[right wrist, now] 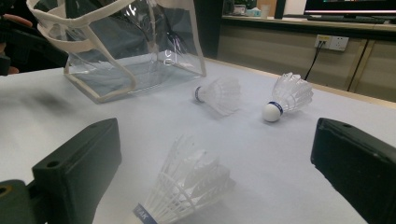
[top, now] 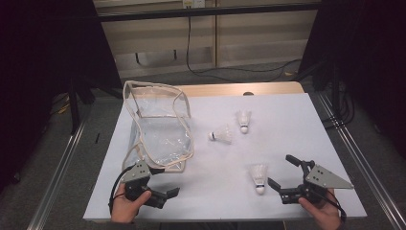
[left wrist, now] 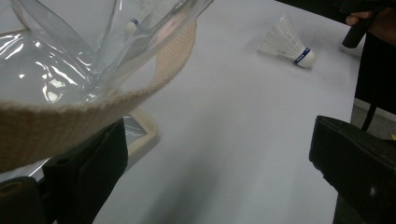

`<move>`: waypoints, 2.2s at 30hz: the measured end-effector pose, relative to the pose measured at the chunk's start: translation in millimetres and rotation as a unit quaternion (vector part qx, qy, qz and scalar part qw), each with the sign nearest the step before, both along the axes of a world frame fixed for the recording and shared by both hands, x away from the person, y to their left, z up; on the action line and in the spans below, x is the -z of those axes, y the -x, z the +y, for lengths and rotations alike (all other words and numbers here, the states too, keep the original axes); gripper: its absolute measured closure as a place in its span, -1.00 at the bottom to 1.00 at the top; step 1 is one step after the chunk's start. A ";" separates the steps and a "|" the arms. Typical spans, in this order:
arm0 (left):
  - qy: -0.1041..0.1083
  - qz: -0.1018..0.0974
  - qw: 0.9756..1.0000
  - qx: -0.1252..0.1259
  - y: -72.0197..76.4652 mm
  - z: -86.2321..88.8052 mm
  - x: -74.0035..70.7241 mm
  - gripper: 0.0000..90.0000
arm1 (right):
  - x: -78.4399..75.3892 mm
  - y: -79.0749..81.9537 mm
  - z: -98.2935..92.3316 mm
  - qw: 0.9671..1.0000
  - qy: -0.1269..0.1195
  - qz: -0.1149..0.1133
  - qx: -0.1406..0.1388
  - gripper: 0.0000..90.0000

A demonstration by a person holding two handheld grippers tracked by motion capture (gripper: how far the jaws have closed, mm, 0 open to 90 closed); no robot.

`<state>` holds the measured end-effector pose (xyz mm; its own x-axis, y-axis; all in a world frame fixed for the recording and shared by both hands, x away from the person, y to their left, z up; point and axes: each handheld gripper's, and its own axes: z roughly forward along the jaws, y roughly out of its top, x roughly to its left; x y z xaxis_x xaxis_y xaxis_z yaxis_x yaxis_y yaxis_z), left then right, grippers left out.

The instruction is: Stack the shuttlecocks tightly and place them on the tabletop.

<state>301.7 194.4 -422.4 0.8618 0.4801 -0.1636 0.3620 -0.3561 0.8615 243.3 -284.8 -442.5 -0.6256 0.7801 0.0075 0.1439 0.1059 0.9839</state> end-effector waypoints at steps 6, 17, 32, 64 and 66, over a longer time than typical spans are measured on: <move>-0.001 0.000 1.000 0.000 -0.7 1.1 0.8 -0.90 | 0.1 -1.6 1.7 1.000 0.004 0.002 -0.004 -0.97; 0.010 -0.012 1.000 -0.001 0.2 5.3 0.1 -0.91 | -1.8 -10.1 2.6 1.000 0.010 0.003 0.000 -0.98; 0.011 -0.022 1.000 0.004 -1.5 7.5 1.6 -0.90 | -6.2 -26.8 -4.6 1.000 0.005 0.019 0.013 -0.98; 0.017 -0.024 1.000 0.006 -4.2 10.0 4.5 -0.90 | -4.0 -48.5 11.2 0.998 0.029 0.061 -0.018 -0.98; 0.016 -0.024 1.000 0.006 -4.2 10.0 4.6 -0.90 | -3.9 -48.7 12.1 0.997 0.027 0.065 -0.022 -0.95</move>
<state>305.9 204.4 -427.0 0.8749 0.4647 -0.1362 0.3150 -0.3325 0.8889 292.0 -272.8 -438.6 -0.6551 0.7539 0.0497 0.2640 0.1667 0.9500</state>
